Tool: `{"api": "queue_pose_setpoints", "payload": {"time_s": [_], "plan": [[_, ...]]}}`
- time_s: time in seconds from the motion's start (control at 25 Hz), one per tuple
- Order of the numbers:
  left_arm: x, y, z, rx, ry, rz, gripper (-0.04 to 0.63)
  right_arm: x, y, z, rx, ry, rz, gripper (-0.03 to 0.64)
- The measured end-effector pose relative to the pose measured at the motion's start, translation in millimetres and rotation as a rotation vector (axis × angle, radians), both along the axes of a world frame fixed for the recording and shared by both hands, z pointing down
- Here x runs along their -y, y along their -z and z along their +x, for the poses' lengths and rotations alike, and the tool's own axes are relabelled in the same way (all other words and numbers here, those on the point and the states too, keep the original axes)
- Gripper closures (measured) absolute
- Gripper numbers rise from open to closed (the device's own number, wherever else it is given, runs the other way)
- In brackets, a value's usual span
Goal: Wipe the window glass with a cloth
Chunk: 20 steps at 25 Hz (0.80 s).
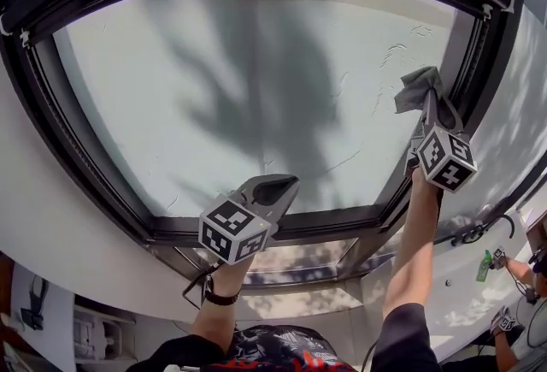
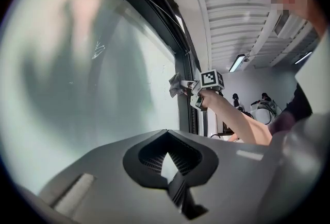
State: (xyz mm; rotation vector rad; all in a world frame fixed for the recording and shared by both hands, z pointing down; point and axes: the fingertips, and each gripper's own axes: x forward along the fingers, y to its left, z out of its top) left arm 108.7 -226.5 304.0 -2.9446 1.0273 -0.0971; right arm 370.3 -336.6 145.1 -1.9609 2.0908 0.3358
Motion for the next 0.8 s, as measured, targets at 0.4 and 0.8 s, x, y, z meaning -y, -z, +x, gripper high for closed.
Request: {"api": "queue_pose_setpoints", "payload": {"time_s": [0.4,0.8], "plan": [[-7,-10,-107,0.064,0.282,0.056,0.611,-44,8,-210,-0.036,0.448,0.124,0.598],[-76,-19,-296,0.069,0.606,0.057,0.611,-85,-22,-502,-0.064,0.903,0.079,0.598]]}}
